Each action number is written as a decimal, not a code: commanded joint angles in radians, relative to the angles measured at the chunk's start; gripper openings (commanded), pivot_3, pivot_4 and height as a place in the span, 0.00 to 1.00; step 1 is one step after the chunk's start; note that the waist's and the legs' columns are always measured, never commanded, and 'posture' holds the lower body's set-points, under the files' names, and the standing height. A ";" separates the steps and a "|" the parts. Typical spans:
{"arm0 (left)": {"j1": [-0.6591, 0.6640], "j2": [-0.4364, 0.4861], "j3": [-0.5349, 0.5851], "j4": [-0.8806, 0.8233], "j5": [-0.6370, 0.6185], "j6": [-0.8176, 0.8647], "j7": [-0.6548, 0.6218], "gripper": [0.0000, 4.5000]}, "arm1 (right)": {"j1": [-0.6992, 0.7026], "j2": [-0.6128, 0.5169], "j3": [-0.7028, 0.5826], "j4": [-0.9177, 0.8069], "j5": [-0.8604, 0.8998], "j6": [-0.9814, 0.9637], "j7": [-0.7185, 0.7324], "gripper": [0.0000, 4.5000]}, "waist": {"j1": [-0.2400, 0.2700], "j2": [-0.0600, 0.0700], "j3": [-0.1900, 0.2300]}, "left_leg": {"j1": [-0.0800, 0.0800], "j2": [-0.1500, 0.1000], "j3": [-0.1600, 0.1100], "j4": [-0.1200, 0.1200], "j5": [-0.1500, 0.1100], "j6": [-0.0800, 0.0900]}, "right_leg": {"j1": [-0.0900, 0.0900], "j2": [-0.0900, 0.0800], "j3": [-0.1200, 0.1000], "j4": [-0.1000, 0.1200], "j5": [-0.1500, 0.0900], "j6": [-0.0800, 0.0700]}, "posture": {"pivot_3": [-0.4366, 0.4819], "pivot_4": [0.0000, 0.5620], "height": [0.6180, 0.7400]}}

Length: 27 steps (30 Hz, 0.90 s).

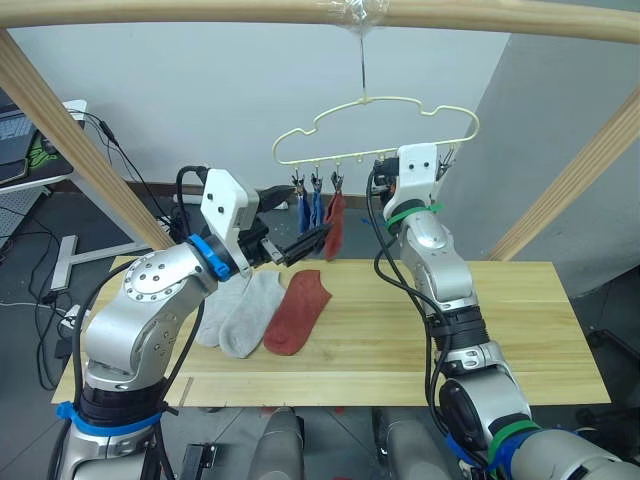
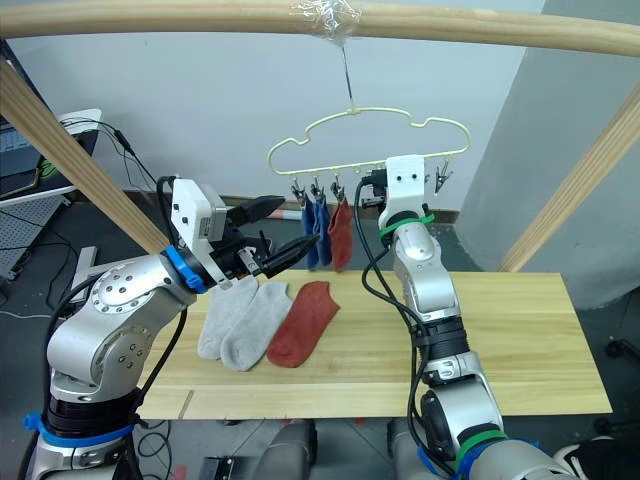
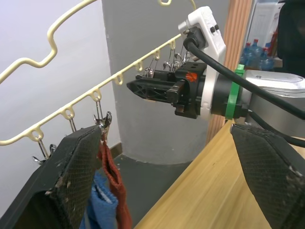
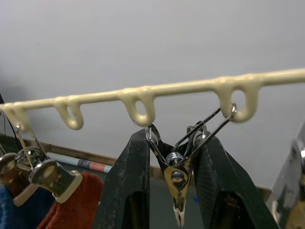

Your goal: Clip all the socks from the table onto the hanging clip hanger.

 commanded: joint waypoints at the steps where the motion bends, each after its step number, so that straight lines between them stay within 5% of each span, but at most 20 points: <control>1: -0.016 -0.001 0.014 -0.049 -0.015 -0.004 0.011 1.00 | -0.023 -0.001 0.001 -0.024 0.004 -0.024 -0.006 0.28 | 0.000 0.000 0.000 | 0.000 0.000 0.000 0.000 0.000 0.000 | 0.000 0.000 0.000 0.000 0.000 0.000 | 0.62 0.43 1.00; 11: -0.016 0.002 0.012 -0.052 -0.023 -0.002 0.020 1.00 | 0.027 -0.011 0.013 -0.073 -0.012 0.026 -0.010 0.28 | 0.000 0.000 0.000 | 0.000 0.000 0.000 0.000 0.000 0.000 | 0.000 0.000 0.000 0.000 0.000 0.000 | 0.62 0.43 1.00; 17: -0.020 0.002 0.009 -0.047 -0.023 -0.004 0.019 1.00 | 0.034 -0.010 0.016 -0.090 -0.015 0.051 -0.020 0.64 | 0.000 0.000 0.000 | -0.001 0.000 0.000 -0.001 0.000 0.000 | -0.001 0.000 0.000 0.000 -0.001 0.000 | 0.61 0.43 1.00; 27: -0.028 0.000 0.008 -0.044 -0.024 -0.003 0.021 1.00 | 0.024 -0.007 0.029 -0.098 -0.015 0.052 -0.022 0.64 | 0.000 0.000 0.000 | -0.001 0.000 0.000 -0.001 0.000 0.000 | -0.001 0.000 0.000 -0.001 -0.001 0.000 | 0.61 0.44 1.00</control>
